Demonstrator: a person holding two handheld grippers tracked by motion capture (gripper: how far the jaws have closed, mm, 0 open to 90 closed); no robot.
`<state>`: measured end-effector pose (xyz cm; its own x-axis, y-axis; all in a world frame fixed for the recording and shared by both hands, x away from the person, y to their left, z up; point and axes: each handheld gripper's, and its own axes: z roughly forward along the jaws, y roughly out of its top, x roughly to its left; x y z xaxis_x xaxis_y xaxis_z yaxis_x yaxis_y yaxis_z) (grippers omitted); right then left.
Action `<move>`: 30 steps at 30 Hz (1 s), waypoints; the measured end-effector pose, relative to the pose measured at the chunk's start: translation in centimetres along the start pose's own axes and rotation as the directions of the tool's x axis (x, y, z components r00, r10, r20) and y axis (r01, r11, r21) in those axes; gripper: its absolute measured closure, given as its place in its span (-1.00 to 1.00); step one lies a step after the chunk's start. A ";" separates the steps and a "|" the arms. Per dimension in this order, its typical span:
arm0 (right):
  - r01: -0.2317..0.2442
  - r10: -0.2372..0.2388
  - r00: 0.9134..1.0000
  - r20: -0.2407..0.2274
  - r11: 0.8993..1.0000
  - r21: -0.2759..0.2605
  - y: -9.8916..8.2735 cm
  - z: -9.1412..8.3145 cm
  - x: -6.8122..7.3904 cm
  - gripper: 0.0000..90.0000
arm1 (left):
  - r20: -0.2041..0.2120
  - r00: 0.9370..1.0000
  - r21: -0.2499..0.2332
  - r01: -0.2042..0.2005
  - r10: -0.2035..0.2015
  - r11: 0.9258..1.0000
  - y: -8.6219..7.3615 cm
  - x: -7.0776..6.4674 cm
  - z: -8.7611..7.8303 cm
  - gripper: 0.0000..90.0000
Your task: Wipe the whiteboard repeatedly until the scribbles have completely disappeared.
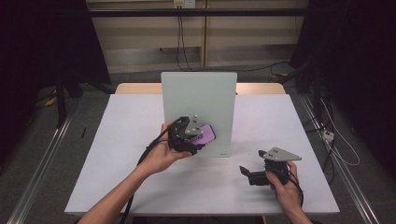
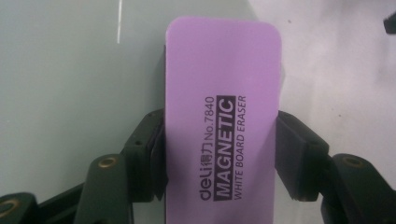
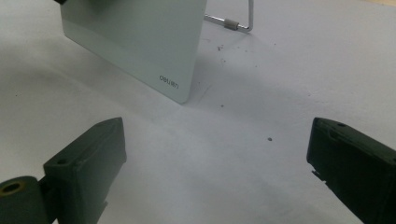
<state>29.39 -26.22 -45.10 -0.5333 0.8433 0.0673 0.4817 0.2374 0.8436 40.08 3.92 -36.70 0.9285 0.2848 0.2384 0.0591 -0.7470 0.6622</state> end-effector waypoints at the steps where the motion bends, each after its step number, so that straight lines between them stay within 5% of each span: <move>1: 0.001 -0.001 1.000 0.000 1.000 0.001 0.0 0.0 0.0 -0.90 | -0.006 1.000 -0.010 0.012 -0.013 1.000 0.0 0.2 -0.3 -0.09; 12: -0.009 0.009 1.000 0.006 1.000 0.002 -0.1 0.0 0.0 -0.90 | 0.007 0.997 -0.089 0.076 -0.076 0.993 -0.8 1.8 -1.8 -0.09; 30: 0.000 0.000 1.000 0.000 1.000 -0.002 0.0 -0.1 0.0 -0.90 | 0.061 0.991 -0.122 0.128 -0.122 0.984 -1.3 2.0 -3.4 -0.09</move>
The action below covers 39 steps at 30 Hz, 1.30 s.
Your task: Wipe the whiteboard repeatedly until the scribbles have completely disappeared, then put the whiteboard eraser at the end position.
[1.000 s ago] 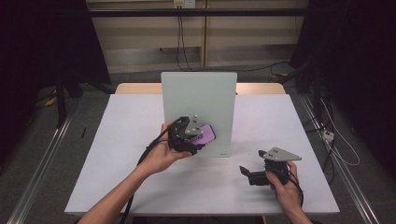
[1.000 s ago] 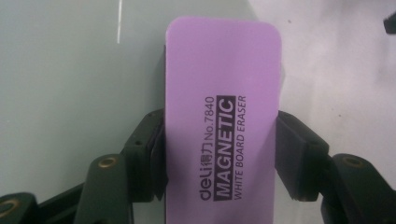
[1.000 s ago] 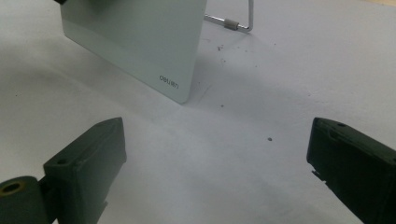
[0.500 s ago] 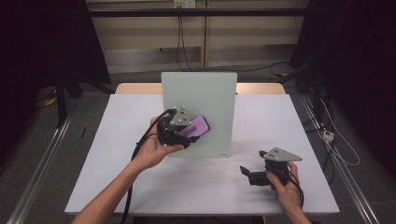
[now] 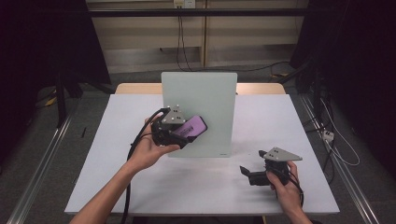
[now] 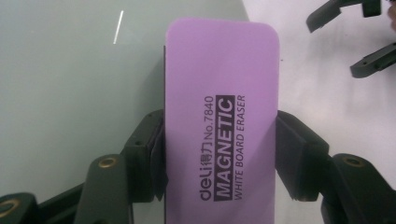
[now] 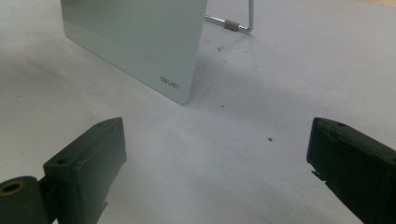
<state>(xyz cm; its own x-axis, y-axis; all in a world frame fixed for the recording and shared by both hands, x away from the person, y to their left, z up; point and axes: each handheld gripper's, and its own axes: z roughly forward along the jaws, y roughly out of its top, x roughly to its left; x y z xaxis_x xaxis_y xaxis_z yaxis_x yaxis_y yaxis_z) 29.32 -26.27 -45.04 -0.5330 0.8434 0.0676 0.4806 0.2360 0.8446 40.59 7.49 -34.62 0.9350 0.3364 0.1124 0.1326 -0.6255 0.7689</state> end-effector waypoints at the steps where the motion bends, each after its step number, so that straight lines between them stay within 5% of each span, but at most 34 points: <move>1: 0.003 -0.003 1.000 -0.002 1.000 0.000 0.0 0.1 0.0 -0.90 | 0.000 1.000 0.003 0.002 -0.002 1.000 0.0 -0.1 0.0 -0.09; 21: -0.006 0.006 1.000 -0.002 1.000 -0.002 0.0 0.2 -0.2 -0.90 | 0.071 0.995 0.089 0.060 -0.067 0.994 -1.5 -0.5 -0.1 -0.09; 29: 0.001 -0.001 1.000 -0.011 1.000 0.003 0.1 0.3 -0.1 -0.90 | 0.097 0.994 0.134 0.033 -0.046 0.990 -1.9 -1.5 0.0 -0.09; 39: -0.007 0.007 1.000 -0.013 1.000 0.000 0.0 0.3 -0.3 -0.90 | 0.142 0.987 0.148 0.048 -0.069 0.988 -2.2 -1.8 0.1 -0.09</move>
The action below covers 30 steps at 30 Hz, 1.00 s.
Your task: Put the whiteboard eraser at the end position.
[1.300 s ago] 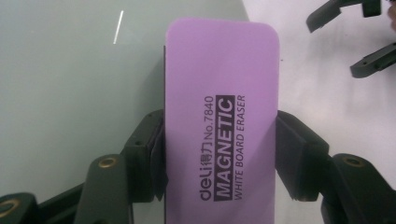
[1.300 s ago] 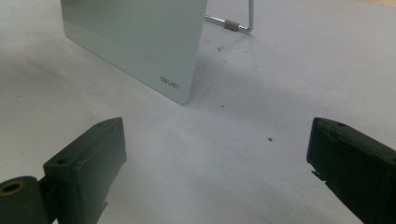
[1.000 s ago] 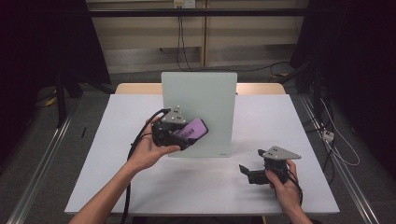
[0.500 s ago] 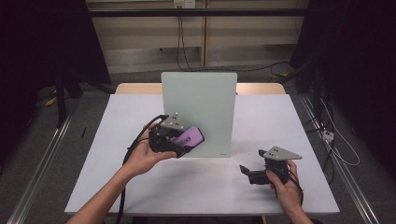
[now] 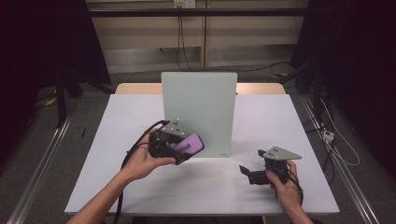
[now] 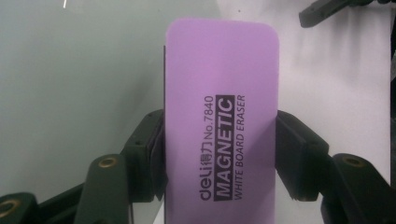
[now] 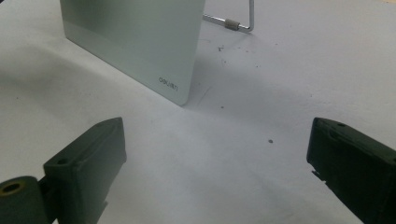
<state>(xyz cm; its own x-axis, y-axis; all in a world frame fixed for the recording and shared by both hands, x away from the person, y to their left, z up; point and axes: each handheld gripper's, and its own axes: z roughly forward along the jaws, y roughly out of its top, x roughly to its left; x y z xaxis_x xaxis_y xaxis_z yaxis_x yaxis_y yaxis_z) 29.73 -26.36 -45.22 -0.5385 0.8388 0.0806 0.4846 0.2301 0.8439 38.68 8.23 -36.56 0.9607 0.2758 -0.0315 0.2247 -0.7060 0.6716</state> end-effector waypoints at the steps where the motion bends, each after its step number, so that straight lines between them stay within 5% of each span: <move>1: -0.001 0.001 1.000 0.000 1.000 0.000 0.0 0.0 0.0 -0.90 | 0.007 1.000 0.002 0.002 -0.002 1.000 0.0 -0.1 0.1 -0.09; 18: 0.000 0.000 1.000 -0.001 1.000 -0.003 0.0 0.0 0.0 -0.90 | 0.063 0.997 0.067 -0.044 0.040 0.997 0.2 -1.6 2.6 -0.09; 30: 0.011 -0.011 1.000 0.002 1.000 -0.001 0.2 0.0 0.3 -0.90 | 0.126 0.992 0.078 -0.028 0.018 0.997 0.0 -2.6 3.2 -0.09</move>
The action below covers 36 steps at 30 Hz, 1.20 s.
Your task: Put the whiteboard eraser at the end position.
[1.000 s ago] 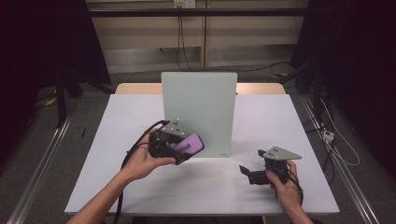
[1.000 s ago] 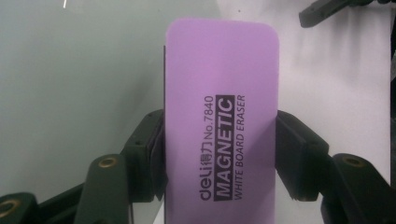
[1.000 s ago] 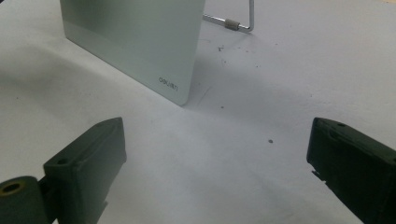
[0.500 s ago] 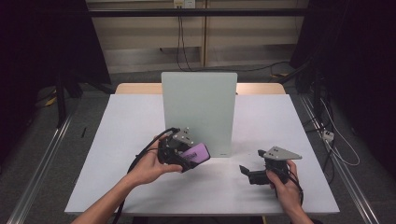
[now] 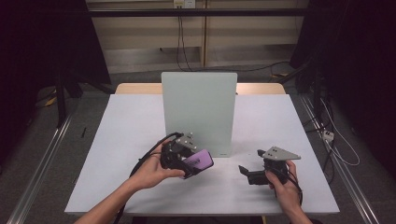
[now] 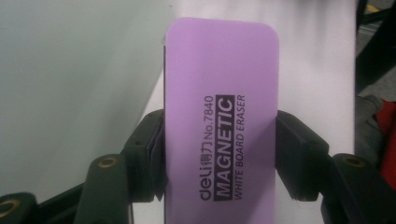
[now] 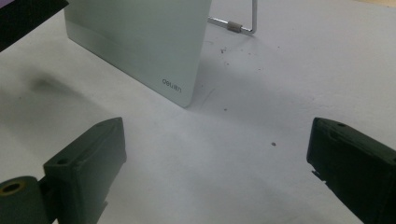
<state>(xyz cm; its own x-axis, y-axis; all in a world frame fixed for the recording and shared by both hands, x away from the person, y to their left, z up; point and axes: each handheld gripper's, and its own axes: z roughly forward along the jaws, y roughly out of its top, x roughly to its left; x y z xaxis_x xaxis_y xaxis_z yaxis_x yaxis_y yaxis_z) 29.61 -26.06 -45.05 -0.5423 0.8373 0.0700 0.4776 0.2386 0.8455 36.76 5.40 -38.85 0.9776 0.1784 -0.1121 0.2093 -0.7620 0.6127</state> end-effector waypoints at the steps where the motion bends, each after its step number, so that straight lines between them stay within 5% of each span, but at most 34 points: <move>1: 0.000 0.000 1.000 0.000 1.000 0.000 0.0 0.0 0.0 -0.90 | 0.006 1.000 0.002 0.002 -0.002 1.000 0.0 0.0 0.1 -0.09; 17: 0.001 -0.001 1.000 -0.001 1.000 0.003 0.0 0.1 -0.1 -0.90 | 0.069 0.997 0.130 0.008 -0.017 0.992 -0.2 -0.6 2.9 -0.09; 25: 0.003 -0.003 1.000 -0.002 1.000 0.003 0.0 0.1 -0.1 -0.90 | 0.096 0.995 0.134 0.004 -0.017 0.991 -0.4 -0.7 4.2 -0.10; 36: 0.001 -0.001 1.000 -0.003 1.000 0.004 0.0 0.1 0.0 -0.90 | 0.075 0.997 0.143 -0.009 -0.002 0.990 -0.5 -0.9 5.3 -0.10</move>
<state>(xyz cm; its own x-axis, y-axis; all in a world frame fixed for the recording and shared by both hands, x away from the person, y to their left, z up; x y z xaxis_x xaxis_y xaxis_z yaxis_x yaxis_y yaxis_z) 29.70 -26.06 -45.12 -0.5449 0.8356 0.0702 0.4794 0.2417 0.8437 35.93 2.34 -43.15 0.9763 0.1323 -0.1715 0.2015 -0.8448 0.4957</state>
